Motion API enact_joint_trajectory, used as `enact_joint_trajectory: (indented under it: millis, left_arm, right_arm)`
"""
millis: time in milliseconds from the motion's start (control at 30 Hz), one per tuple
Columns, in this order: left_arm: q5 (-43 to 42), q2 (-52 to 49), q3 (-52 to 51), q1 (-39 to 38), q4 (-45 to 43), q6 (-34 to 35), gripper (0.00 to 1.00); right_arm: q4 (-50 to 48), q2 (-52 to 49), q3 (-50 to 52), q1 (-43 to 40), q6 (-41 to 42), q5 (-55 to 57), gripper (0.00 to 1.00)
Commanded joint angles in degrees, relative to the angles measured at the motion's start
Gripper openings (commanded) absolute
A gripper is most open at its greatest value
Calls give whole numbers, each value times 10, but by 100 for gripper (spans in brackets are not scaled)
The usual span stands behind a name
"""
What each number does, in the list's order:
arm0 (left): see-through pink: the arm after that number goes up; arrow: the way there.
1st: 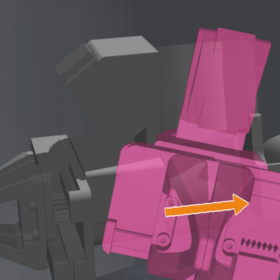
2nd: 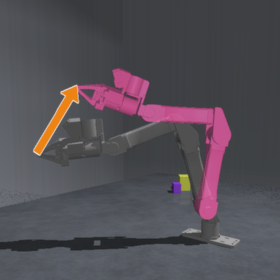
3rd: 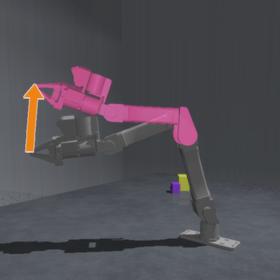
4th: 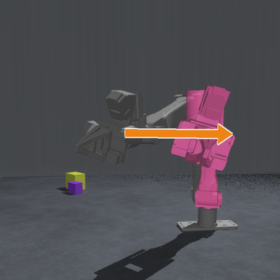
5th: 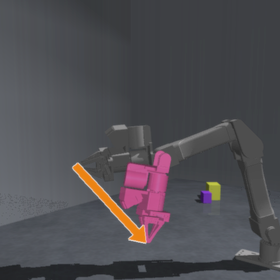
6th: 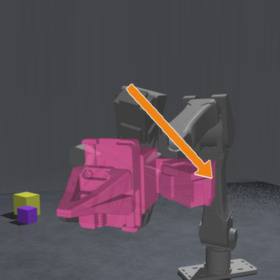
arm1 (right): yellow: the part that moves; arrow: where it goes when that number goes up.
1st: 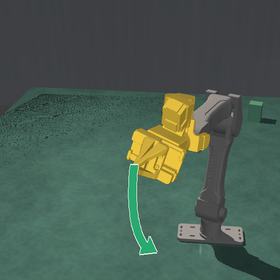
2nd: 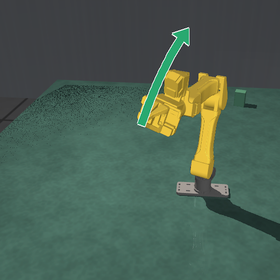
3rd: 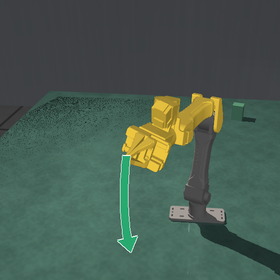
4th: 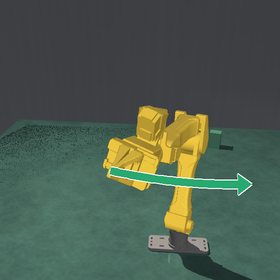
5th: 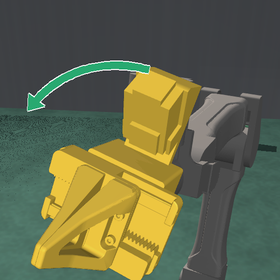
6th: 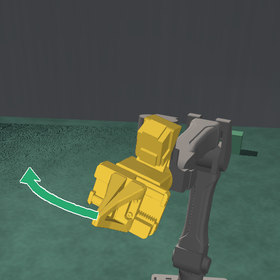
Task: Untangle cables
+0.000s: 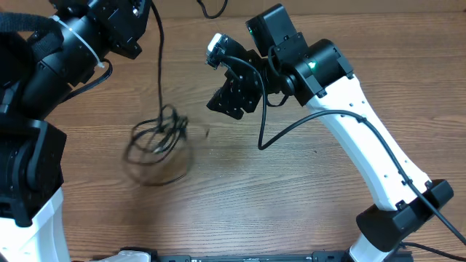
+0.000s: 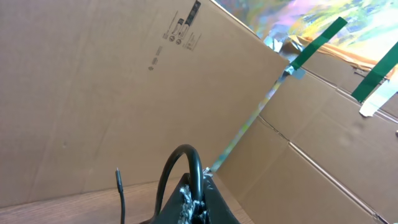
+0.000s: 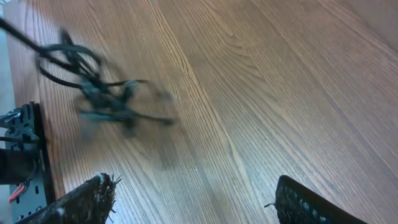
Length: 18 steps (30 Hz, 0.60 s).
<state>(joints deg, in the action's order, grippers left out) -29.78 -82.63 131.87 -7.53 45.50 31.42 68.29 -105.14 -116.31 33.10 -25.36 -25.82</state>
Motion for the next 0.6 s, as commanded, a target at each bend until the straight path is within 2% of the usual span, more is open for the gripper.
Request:
enact_joint_trajectory:
  millis: [0, 433, 500, 567]
  left_arm:
    - [-7, 11, 12, -4, -8, 6, 4]
    - [-14, 10, 12, -4, -10, 6, 4]
    - [-14, 10, 12, -4, -10, 6, 4]
    - [-14, 10, 12, -4, -10, 6, 4]
  right_arm:
    - [-7, -5, 5, 4, -3, -26, 81]
    - [-23, -7, 5, 45, -23, -51, 80]
    - [-20, -14, 5, 56, -37, -51, 70]
    - [-20, -19, 6, 58, -37, -51, 70]
